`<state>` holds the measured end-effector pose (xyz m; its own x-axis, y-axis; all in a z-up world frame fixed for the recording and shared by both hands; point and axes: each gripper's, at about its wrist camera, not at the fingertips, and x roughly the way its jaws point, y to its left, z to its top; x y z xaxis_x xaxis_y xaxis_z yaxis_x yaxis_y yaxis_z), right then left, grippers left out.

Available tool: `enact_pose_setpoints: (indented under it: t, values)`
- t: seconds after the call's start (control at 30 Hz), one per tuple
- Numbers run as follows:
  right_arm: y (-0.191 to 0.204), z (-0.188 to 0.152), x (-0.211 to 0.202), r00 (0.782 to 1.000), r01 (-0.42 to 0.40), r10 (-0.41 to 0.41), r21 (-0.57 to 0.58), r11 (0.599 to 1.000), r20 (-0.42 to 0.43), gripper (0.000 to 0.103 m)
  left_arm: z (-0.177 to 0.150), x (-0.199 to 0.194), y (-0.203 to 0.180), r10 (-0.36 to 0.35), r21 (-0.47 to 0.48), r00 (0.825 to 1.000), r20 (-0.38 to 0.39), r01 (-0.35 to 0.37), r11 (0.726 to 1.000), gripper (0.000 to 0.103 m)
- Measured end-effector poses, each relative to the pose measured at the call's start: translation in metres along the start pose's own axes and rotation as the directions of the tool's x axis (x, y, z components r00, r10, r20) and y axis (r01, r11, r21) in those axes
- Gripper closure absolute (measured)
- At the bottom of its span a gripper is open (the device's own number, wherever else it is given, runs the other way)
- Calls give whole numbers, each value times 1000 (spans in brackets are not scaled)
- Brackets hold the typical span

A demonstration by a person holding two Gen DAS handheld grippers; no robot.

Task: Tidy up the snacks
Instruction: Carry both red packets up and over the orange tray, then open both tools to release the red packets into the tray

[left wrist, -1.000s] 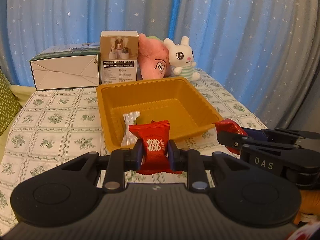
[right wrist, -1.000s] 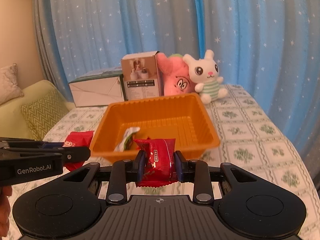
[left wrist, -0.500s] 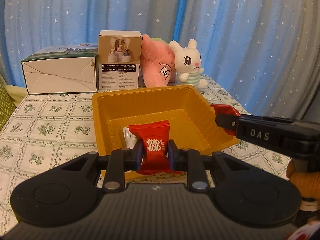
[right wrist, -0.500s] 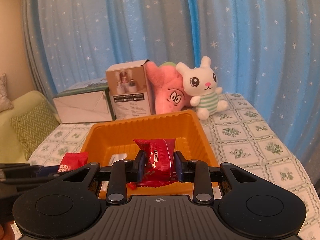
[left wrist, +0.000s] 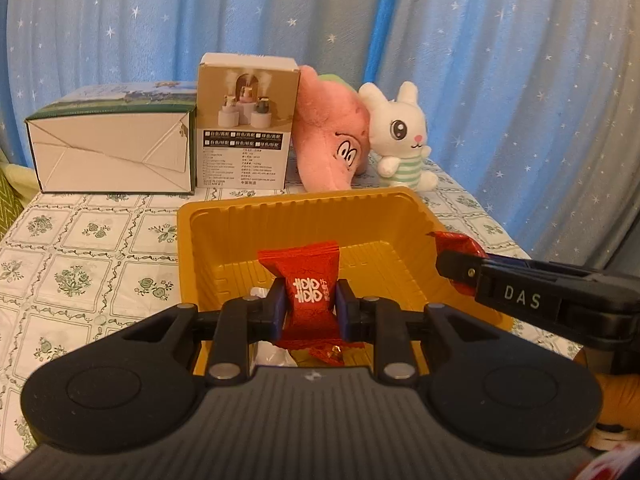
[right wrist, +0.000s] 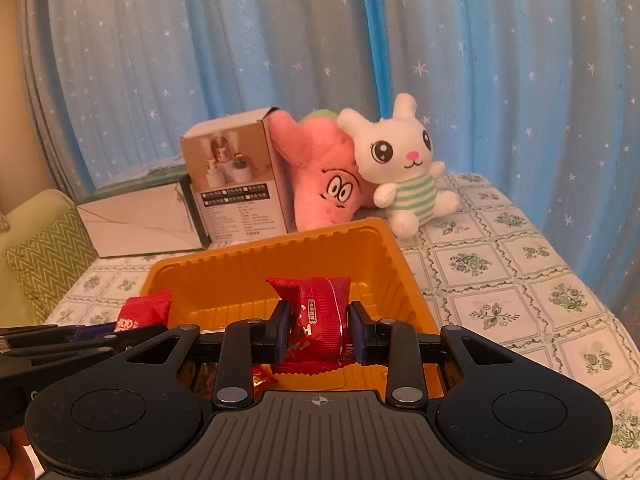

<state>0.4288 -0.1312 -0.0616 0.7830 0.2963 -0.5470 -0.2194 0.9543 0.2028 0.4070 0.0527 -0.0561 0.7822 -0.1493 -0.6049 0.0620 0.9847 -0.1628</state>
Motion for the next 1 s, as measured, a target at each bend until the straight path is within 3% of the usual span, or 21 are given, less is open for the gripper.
enact_pose_setpoints:
  t: [0.2,0.33,0.73,0.87,0.93,1.0]
  values:
    - [-8,-4,13,1000,12,-11,20,1000,-29,71,0,18,2,-14,0,999,-35,14,1000,80]
    - [-9,-5,15,999,8,-7,33,999,-34,71,1,21,6,0,-1,999,-37,0,1000,62]
    - [-8,-1,12,1000,-29,29,73,997,-7,71,3,10,12,41,-1,999,-14,-41,999,62]
    - [-7,0,15,996,-85,85,82,993,-5,71,2,11,12,42,7,999,-18,-42,999,62]
    - [-8,-2,17,995,-97,97,102,990,0,68,1,12,11,50,14,999,-19,-50,999,62]
    - [-10,-2,16,996,-89,89,117,989,4,52,0,11,11,59,17,998,-18,-59,998,62]
